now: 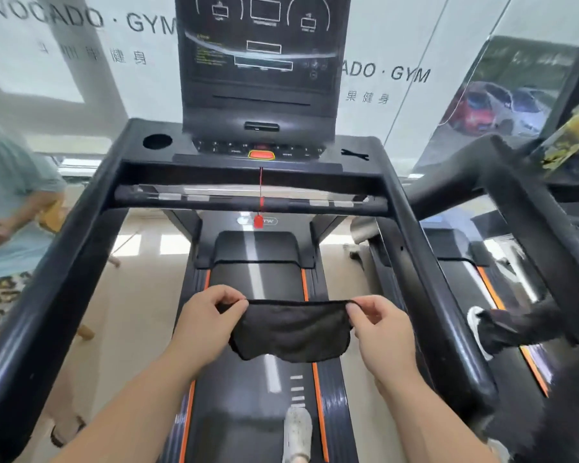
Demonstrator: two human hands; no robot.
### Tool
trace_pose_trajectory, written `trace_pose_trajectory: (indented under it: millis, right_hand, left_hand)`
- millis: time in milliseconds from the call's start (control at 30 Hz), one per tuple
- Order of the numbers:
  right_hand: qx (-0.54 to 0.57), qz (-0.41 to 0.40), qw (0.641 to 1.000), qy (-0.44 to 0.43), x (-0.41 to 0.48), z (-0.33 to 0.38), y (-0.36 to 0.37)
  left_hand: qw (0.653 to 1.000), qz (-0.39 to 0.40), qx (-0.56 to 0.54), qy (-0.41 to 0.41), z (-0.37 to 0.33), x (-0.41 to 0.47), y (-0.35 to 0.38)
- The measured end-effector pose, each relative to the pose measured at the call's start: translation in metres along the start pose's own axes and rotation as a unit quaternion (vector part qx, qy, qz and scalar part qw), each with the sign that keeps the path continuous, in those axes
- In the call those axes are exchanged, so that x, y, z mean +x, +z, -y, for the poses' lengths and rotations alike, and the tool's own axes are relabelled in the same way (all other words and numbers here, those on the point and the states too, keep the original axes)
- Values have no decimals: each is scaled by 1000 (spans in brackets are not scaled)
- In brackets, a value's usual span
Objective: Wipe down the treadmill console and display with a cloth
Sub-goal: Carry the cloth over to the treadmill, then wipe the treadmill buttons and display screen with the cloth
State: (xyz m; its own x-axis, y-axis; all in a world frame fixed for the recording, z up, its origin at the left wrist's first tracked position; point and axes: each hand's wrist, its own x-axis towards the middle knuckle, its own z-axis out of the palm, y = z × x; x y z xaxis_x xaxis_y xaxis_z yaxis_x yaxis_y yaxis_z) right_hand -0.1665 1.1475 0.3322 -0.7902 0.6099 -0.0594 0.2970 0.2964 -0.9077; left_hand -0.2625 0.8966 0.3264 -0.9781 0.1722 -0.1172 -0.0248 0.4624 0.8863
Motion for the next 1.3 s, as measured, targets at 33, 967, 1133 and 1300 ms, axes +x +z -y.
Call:
trace_pose_trajectory:
  millis: [33, 967, 1133, 1300]
  right_hand:
    - [6, -3, 1000, 0, 20, 4, 6]
    - [56, -162, 985, -8, 443, 120, 144]
    - [-80, -164, 983, 3, 458, 117, 185]
    - [-310, -77, 947, 48, 468, 103, 219]
  left_hand:
    - [1000, -1, 5, 1, -7, 19, 2]
    - [978, 91, 151, 108, -122, 451, 35]
    - [961, 89, 209, 158, -96, 493, -1]
    - [926, 18, 315, 206, -60, 525, -41]
